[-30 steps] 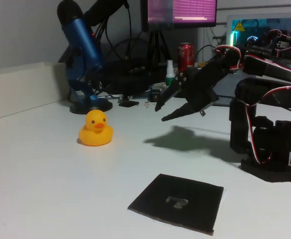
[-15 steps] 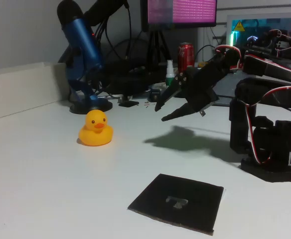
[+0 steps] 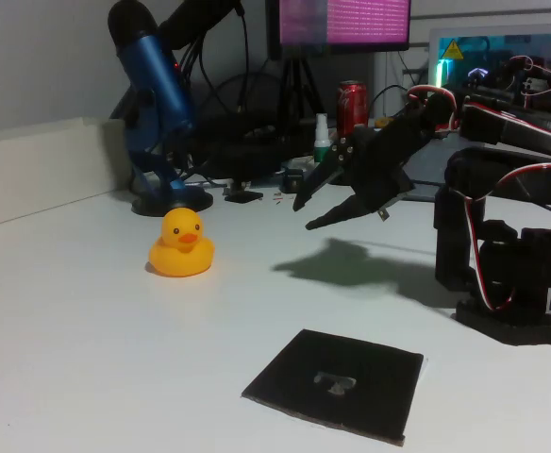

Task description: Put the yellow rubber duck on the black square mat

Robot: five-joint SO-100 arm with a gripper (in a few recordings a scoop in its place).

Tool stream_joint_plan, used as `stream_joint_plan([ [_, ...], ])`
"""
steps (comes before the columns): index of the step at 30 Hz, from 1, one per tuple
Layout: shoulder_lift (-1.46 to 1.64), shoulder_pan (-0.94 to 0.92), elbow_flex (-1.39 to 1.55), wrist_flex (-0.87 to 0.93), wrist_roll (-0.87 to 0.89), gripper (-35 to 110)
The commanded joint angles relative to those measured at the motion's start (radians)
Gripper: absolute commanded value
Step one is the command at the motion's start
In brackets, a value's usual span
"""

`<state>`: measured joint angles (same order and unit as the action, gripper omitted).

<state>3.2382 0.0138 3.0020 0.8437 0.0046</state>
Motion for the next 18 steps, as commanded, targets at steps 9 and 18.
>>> stream_joint_plan([
  [9,0.017,0.023,0.015,-0.002,0.009,9],
  [18,0.018,0.021,-0.032,-0.005,0.009,9],
])
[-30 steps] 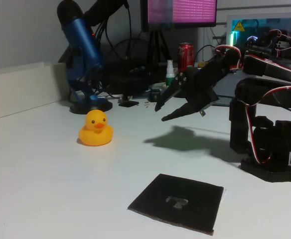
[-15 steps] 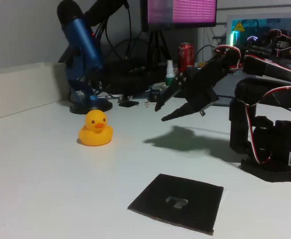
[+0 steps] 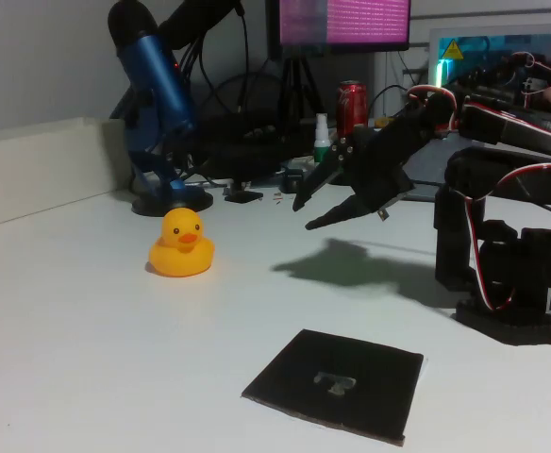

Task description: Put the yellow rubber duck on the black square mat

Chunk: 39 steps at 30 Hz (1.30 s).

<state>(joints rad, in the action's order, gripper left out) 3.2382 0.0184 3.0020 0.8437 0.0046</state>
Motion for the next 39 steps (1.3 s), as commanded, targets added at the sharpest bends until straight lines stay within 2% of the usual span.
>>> stream_joint_plan([
  [1,0.011,0.017,-0.054,-0.005,0.009,9],
  [8,-0.094,0.018,-0.261,-0.005,0.009,9],
  [22,-0.692,0.018,-0.732,-0.005,0.009,10],
  [39,-1.117,0.021,-1.037,-0.005,0.008,10],
])
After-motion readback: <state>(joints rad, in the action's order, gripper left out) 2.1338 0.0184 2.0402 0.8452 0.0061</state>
